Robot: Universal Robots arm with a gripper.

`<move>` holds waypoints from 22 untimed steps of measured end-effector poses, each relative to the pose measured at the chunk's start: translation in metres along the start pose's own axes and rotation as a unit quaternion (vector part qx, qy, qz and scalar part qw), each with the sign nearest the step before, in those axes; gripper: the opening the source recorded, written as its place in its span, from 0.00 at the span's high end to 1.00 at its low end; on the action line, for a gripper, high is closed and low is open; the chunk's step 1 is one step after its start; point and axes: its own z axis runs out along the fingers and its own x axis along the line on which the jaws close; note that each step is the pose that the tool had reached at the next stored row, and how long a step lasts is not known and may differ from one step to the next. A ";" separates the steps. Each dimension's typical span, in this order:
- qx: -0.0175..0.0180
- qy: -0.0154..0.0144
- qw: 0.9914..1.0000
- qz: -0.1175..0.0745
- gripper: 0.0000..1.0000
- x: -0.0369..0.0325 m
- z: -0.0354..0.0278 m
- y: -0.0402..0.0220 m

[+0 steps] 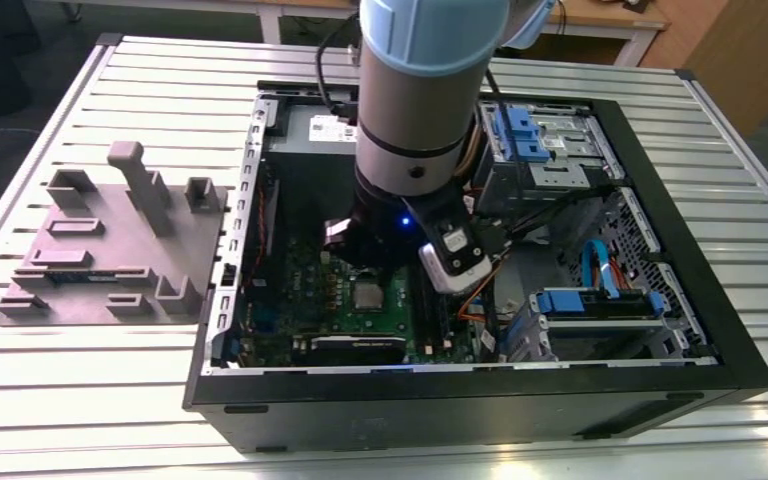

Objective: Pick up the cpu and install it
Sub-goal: 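Close the cpu cover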

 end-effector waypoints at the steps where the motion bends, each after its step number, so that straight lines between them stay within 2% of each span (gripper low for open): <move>1: 0.000 -0.001 1.000 0.000 0.90 0.0000 -0.0028 0.0001; 5: 0.000 -0.004 1.000 0.000 0.90 0.0000 -0.0132 0.0006; 9: 0.001 -0.008 1.000 -0.001 0.90 0.0001 -0.0267 0.0011; 10: 0.000 -0.008 1.000 -0.002 0.90 0.0001 -0.0271 0.0012; 13: 0.000 -0.008 1.000 -0.027 0.90 0.0001 -0.0271 0.0012; 16: 0.000 -0.007 0.998 -0.055 0.90 0.0001 -0.0271 0.0012; 20: -0.001 -0.006 0.996 -0.088 0.90 -0.0002 -0.0267 0.0011; 21: -0.006 -0.006 0.996 -0.090 0.90 -0.0008 -0.0265 0.0011; 22: -0.015 -0.007 0.996 -0.091 0.90 -0.0013 -0.0265 0.0011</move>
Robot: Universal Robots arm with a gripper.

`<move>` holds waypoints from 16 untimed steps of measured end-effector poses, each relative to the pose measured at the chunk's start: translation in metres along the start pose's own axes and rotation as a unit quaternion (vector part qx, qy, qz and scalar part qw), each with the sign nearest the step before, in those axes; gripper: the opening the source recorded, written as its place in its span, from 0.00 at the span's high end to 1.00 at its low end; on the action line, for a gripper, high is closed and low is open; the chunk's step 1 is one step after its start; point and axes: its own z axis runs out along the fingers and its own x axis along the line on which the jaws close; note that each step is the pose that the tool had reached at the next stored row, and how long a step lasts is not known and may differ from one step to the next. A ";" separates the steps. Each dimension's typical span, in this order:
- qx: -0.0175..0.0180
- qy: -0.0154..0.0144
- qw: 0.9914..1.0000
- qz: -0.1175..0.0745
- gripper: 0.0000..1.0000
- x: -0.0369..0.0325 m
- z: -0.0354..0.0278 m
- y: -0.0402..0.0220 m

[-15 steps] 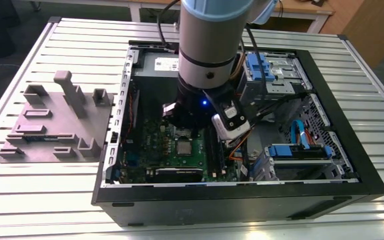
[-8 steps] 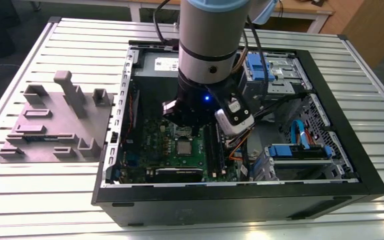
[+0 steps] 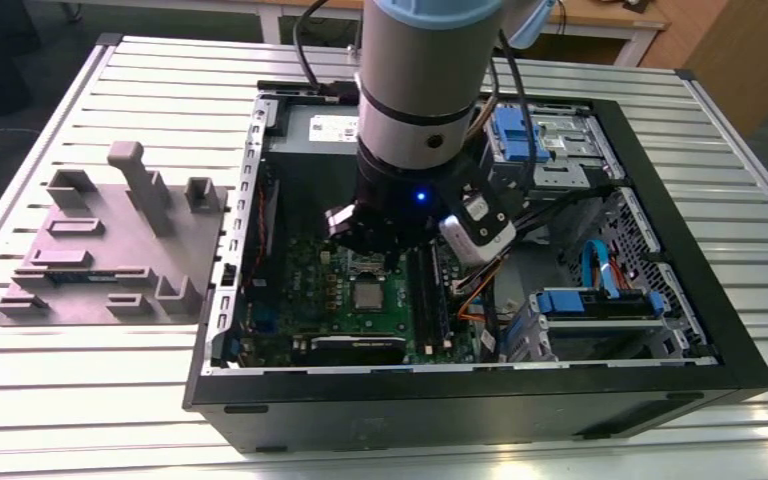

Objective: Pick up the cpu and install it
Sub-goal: 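Close the cpu cover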

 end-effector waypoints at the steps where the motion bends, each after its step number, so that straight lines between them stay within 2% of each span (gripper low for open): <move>1: -0.009 -0.001 1.000 -0.001 0.90 -0.0004 -0.0001 -0.0001; 4: -0.035 -0.006 0.999 -0.001 0.90 -0.0015 0.0000 -0.0003; 5: -0.043 -0.008 0.999 -0.001 0.90 -0.0022 0.0002 -0.0005; 6: -0.047 -0.008 0.999 -0.001 0.90 -0.0026 0.0007 -0.0007; 11: -0.049 -0.005 0.999 -0.008 0.90 -0.0028 0.0057 -0.0010; 13: -0.049 -0.003 0.998 -0.026 0.90 -0.0028 0.0060 -0.0010; 16: -0.050 0.000 0.997 -0.053 0.90 -0.0028 0.0065 -0.0011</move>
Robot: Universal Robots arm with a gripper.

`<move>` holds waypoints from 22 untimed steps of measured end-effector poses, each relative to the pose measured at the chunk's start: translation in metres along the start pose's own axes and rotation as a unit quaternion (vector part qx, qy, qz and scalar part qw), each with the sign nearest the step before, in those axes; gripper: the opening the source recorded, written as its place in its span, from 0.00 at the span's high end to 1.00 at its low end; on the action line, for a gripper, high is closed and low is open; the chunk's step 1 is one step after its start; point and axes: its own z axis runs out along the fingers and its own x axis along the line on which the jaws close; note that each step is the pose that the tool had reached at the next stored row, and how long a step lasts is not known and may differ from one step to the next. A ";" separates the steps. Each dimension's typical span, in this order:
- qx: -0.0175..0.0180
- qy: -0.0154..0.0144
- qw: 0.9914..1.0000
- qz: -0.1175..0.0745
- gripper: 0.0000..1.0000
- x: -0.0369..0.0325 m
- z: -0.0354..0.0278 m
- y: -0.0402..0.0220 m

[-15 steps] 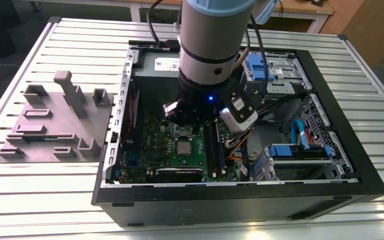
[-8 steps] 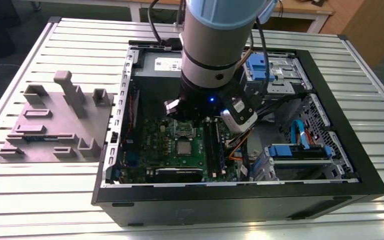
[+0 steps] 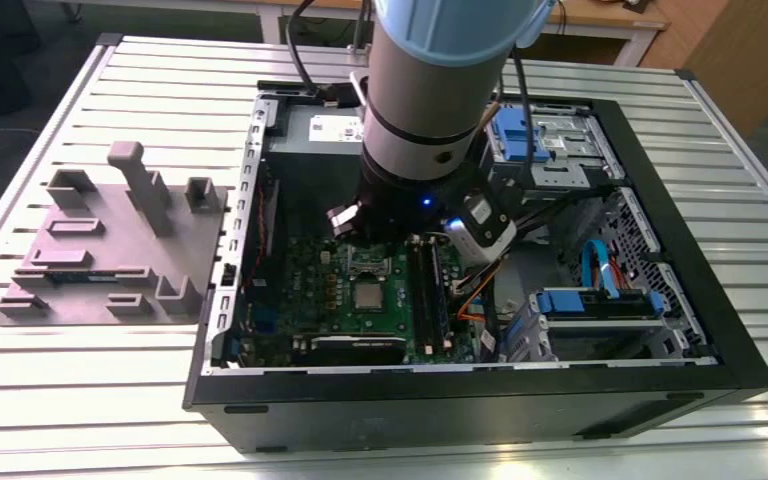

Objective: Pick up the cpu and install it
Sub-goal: 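Close the cpu cover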

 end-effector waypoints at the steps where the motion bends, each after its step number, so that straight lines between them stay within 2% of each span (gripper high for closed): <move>1: 0.000 0.001 1.000 -0.006 0.90 0.0001 0.0000 0.0000; 17: 0.000 0.001 1.000 -0.009 0.90 -0.0004 0.0001 -0.0002; 19: -0.001 0.002 1.000 -0.015 0.90 -0.0010 0.0002 -0.0004; 22: -0.001 0.006 0.999 -0.037 0.90 -0.0011 0.0003 -0.0004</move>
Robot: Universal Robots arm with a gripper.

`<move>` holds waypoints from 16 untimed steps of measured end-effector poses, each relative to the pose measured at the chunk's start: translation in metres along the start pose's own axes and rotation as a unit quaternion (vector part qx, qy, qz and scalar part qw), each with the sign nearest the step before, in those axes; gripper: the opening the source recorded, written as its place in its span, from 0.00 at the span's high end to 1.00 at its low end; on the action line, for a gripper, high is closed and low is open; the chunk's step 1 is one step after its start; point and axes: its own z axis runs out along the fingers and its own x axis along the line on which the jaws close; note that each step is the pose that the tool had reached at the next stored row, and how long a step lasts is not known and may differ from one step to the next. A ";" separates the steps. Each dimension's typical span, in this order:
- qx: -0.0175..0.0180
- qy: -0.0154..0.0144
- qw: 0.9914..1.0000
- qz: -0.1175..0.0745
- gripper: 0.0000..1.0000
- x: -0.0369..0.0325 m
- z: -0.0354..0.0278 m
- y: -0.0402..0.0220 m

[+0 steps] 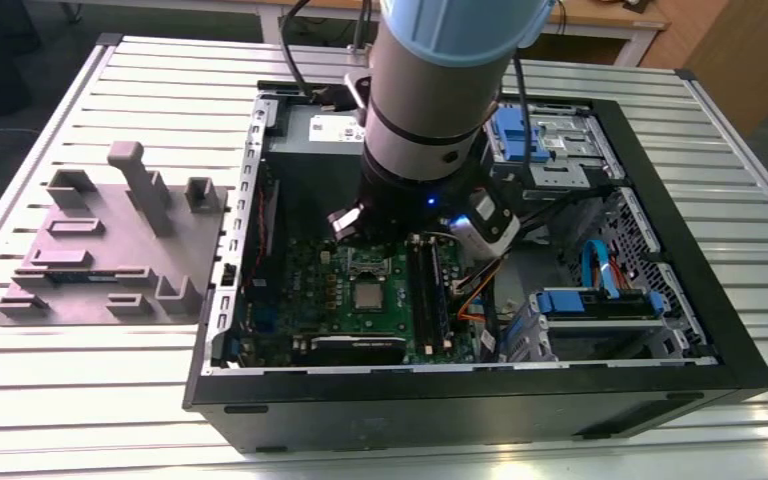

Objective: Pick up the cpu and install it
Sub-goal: 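Close the cpu cover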

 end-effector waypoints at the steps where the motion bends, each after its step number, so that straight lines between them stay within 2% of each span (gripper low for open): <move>1: 0.000 0.001 1.000 -0.005 0.90 -0.0004 0.0002 -0.0002; 2: -0.001 0.001 1.000 -0.008 0.90 -0.0016 0.0006 -0.0008; 5: -0.007 0.000 1.000 -0.008 0.90 -0.0104 0.0023 -0.0048; 8: -0.009 0.001 1.000 -0.012 0.90 -0.0180 0.0043 -0.0084; 10: -0.009 0.003 1.000 -0.023 0.90 -0.0185 0.0062 -0.0090; 13: -0.010 0.007 0.999 -0.050 0.90 -0.0184 0.0091 -0.0094; 16: -0.011 0.012 0.997 -0.075 0.90 -0.0185 0.0111 -0.0098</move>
